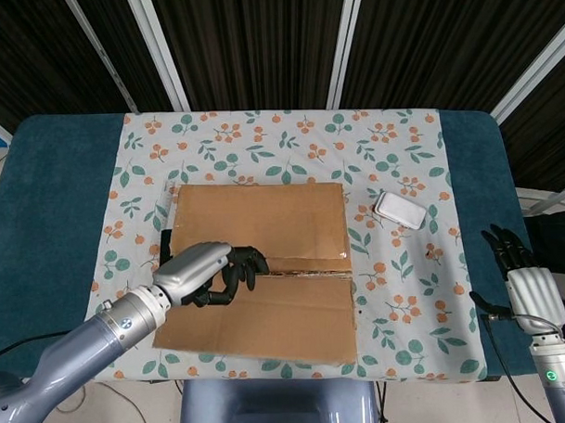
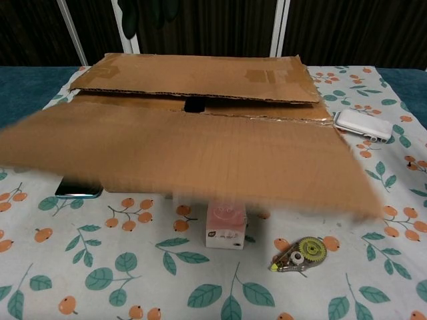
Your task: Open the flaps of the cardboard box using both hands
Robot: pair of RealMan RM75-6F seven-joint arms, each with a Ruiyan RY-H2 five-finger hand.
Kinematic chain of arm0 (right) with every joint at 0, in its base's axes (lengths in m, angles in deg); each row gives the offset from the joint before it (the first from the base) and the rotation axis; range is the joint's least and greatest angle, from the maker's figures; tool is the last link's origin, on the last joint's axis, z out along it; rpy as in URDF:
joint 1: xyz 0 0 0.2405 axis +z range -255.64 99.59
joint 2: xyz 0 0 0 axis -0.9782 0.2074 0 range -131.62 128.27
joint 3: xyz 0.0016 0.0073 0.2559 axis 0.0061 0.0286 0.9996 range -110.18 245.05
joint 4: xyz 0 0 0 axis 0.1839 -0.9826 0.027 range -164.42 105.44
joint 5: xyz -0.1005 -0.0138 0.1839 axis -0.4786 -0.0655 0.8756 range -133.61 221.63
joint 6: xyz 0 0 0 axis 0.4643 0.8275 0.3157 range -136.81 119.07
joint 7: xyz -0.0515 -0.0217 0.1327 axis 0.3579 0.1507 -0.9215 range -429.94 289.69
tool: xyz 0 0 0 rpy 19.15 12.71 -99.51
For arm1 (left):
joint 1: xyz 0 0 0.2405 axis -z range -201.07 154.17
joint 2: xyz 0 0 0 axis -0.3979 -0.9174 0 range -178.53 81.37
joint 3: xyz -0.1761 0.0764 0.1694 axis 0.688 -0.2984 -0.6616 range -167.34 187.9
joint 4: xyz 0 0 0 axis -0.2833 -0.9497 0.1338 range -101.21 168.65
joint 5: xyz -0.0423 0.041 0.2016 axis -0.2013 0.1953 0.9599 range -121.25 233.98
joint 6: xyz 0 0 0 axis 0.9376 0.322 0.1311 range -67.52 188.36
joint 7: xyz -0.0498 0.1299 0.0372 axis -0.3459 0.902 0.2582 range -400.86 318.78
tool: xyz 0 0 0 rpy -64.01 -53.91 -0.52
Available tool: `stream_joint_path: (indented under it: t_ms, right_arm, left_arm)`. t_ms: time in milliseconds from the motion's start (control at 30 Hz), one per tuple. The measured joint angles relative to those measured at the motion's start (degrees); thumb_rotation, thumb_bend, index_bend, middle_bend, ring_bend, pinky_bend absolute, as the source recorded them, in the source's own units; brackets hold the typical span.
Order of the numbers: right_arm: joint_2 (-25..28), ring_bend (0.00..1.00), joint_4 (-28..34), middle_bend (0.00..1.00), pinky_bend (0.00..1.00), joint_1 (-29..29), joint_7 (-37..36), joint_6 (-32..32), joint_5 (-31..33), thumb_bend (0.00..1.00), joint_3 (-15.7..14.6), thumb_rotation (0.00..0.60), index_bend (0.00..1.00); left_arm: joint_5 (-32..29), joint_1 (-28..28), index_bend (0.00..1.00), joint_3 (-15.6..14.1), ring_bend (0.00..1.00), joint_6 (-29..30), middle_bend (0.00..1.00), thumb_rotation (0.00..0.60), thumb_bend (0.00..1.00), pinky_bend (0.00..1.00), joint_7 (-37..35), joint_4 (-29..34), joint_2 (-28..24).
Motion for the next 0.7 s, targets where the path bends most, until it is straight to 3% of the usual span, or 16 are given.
stream_joint_path:
  t_ms: [100,133,267,333,433,700]
  right_arm:
    - [0.1,0.0,0.1,0.0,0.22,0.0,0.0,0.0,0.0,0.27,0.0,0.6,0.0]
    - [0.1,0.0,0.1,0.0,0.22,0.0,0.0,0.0,0.0,0.27,0.0,0.6,0.0]
    - [0.1,0.0,0.1,0.0,0.22,0.0,0.0,-0.2,0.1,0.27,0.0,0.6,0.0]
    - [0.1,0.0,0.1,0.0,0.22,0.1,0.0,-0.3,0.1,0.27,0.0,0.6,0.0]
    - [0.0,0.0,0.1,0.0,0.22,0.1,-0.1,-0.5,0.2,0.27,0.0,0.6,0.0]
    - [0.1,0.0,0.2,0.0,0.22,0.1,-0.1,-0.5,0.4,0.27,0.1,0.6,0.0]
  left_arm:
    - [3.1,-1.3,0.31,0.1,0.35,-1.5,0.43,0.6,0.74,0.43,-1.8,0.1,0.0]
    - [4.2,-1.8,0.29,0.1,0.32,-1.4,0.39,0.6,0.65,0.41,-2.2,0.1,0.2]
    - [6.5,-2.7,0.15,-1.1,0.1,2.5,0.16,0.6,0.33,0.22,-1.1,0.1,1.0]
    - [7.7,-2.9,0.09,-2.6,0.03,6.7,0.06,0.6,0.26,0.15,1.7,0.1,2.0]
    - [8.7,-2.7,0.06,-5.4,0.0,14.1,0.01,0.6,0.23,0.12,8.6,-0.1,4.1]
    - [12.5,-1.7,0.0,-12.5,0.0,35.4,0.0,0.6,0.17,0.07,31.0,-3.8,15.1]
